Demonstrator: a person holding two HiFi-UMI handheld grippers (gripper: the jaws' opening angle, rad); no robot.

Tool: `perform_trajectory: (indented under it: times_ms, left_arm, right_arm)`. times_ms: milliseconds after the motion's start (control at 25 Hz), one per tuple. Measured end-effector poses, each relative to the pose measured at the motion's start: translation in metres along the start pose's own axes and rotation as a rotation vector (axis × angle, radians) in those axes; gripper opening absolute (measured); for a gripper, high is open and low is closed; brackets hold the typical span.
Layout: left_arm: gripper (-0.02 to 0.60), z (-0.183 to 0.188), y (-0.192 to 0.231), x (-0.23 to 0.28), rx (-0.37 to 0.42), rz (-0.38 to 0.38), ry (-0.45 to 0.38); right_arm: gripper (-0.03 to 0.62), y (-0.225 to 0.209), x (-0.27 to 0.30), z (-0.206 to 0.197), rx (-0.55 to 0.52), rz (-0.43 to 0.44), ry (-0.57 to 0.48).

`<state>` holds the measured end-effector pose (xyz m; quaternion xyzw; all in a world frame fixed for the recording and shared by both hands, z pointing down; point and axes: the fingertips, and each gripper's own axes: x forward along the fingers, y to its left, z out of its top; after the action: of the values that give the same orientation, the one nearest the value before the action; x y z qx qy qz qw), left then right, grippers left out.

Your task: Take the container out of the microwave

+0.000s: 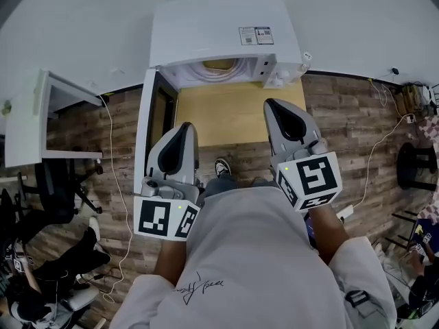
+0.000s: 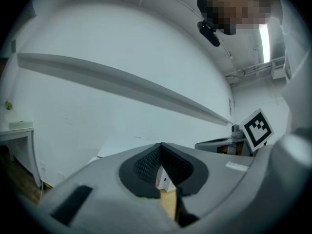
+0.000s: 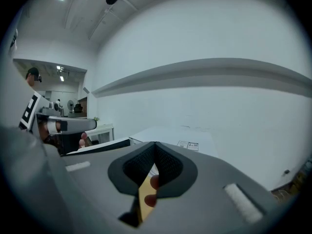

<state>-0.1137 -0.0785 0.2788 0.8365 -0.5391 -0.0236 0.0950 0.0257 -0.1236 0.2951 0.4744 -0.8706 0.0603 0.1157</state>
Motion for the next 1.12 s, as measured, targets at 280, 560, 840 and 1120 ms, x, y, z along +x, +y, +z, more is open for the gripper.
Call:
perform_trajectory:
  times_ms: [280,560,840,1120]
  left_arm:
    - [0.008,-0.006,0.012,0.000,0.002,-0.033,0.013]
    - [0.008,-0.009,0.020,0.008,0.011,-0.046,0.027]
    - [0.008,-0.002,0.020,0.017,0.130,-0.007,0.036]
    - [0.008,-0.006,0.026,0.036,0.101,-0.003,0.058]
  right_arm:
    - [0.014,0.009,0.022,-0.008,-0.069,-0.035,0.031]
    - [0.015,0.020,0.060,-0.024,-0.171,-0.021,0.083]
    - [0.031,0.011,0.102,-0.051,-0.269,-0.003,0.170]
    - [0.035,0.001,0.150,-0.078,-0.419,0.010,0.246]
